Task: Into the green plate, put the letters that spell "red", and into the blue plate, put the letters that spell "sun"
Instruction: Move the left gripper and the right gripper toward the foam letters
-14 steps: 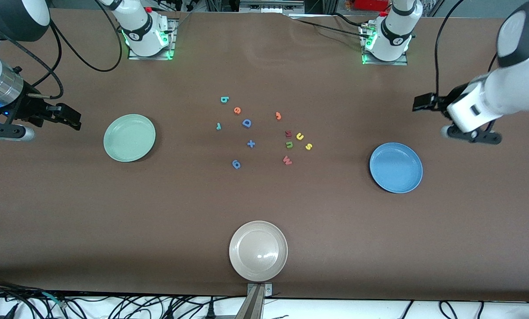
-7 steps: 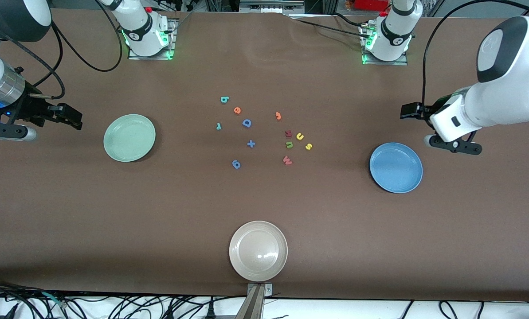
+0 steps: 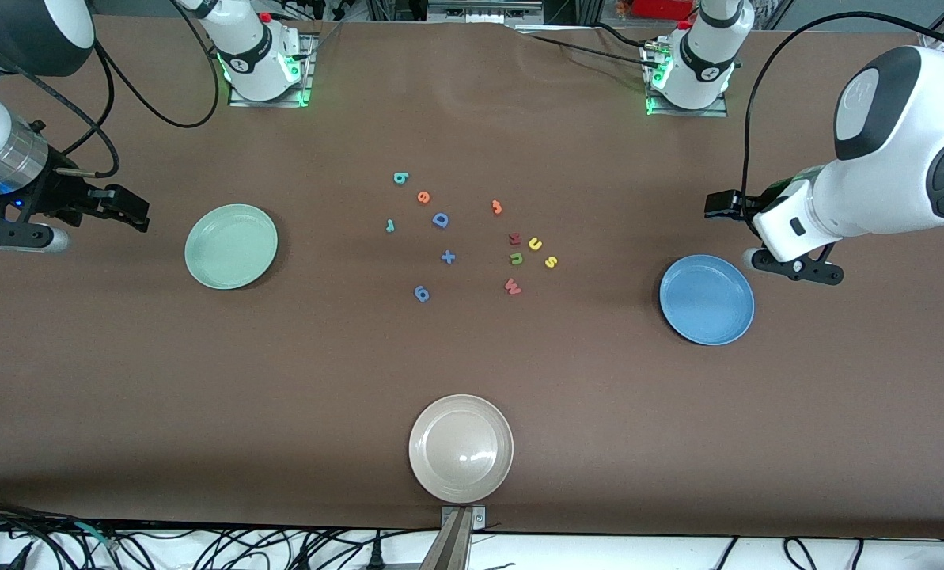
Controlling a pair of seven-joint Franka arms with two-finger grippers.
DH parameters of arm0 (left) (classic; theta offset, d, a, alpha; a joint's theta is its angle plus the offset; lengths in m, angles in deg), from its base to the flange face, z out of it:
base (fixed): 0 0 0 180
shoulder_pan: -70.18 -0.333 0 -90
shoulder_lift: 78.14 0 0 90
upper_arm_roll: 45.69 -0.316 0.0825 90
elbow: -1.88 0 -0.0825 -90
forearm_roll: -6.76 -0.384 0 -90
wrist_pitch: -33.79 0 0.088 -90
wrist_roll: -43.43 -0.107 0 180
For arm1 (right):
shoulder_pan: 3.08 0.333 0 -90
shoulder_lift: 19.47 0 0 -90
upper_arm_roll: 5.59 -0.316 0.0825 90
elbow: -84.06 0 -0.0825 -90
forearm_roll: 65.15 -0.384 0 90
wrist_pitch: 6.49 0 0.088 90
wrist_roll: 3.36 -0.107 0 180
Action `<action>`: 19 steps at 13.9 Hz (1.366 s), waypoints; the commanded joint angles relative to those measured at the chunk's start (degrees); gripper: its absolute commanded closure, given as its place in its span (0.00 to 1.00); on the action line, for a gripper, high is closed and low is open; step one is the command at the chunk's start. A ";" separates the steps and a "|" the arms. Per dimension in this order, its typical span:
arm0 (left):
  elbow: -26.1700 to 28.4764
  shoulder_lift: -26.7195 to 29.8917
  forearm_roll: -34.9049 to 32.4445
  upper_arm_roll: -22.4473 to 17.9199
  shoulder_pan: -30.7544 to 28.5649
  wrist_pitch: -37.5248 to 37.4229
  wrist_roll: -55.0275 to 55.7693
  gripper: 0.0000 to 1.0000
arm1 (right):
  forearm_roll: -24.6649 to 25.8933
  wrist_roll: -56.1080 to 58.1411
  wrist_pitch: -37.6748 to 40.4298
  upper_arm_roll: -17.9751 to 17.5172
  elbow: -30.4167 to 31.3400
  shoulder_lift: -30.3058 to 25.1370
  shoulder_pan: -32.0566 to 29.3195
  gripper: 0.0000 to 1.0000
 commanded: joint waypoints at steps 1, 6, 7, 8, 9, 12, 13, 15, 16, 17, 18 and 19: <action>-0.74 -0.11 1.61 0.12 -0.28 -0.17 0.24 0.00 | 0.02 -0.78 0.33 -0.07 1.44 -1.50 0.23 0.00; -0.65 -0.20 1.61 0.12 -0.19 -0.08 0.24 0.00 | 0.02 -0.78 0.33 -0.07 1.61 -1.50 0.23 0.00; -0.65 -0.29 1.61 0.21 -0.10 -0.08 0.24 0.00 | 0.02 -0.78 0.33 -0.07 1.61 -1.50 0.23 0.00; -0.65 -0.29 1.61 0.21 -0.10 -0.08 0.24 0.00 | 0.02 -0.78 0.33 -0.07 1.61 -1.50 0.23 0.00; -0.65 -0.38 1.70 0.21 -0.01 0.01 0.24 0.00 | 0.02 -0.78 0.33 -0.07 1.79 -1.58 0.23 0.00; -0.48 -1.69 3.46 0.21 0.60 1.05 0.33 0.00 | 0.02 -4.53 1.20 -0.24 1.88 -1.59 0.50 0.00; 0.05 -2.13 3.63 0.39 0.86 2.19 0.24 0.00 | 0.02 -5.95 1.56 -1.20 1.88 -1.59 0.76 0.00; 2.06 -3.01 4.34 1.44 1.83 6.31 0.42 0.00 | 0.02 -7.71 1.65 -2.78 1.79 -1.67 0.85 0.00; 3.38 -3.62 4.34 1.70 2.44 8.95 0.59 0.00 | 0.02 -8.59 1.65 -3.75 1.70 -1.67 0.85 0.00; 5.04 -4.06 4.34 2.05 2.88 11.67 1.38 0.00 | 0.02 -8.86 1.56 -4.37 1.53 -1.67 0.85 0.00; 6.89 -4.33 4.34 2.58 3.93 14.05 3.39 0.00 | 0.02 -8.95 1.56 -5.07 1.44 -1.67 0.85 0.00; 8.73 -4.59 4.34 2.93 5.77 16.59 6.97 0.00 | -0.06 -9.30 1.56 -5.95 1.35 -1.67 0.85 0.00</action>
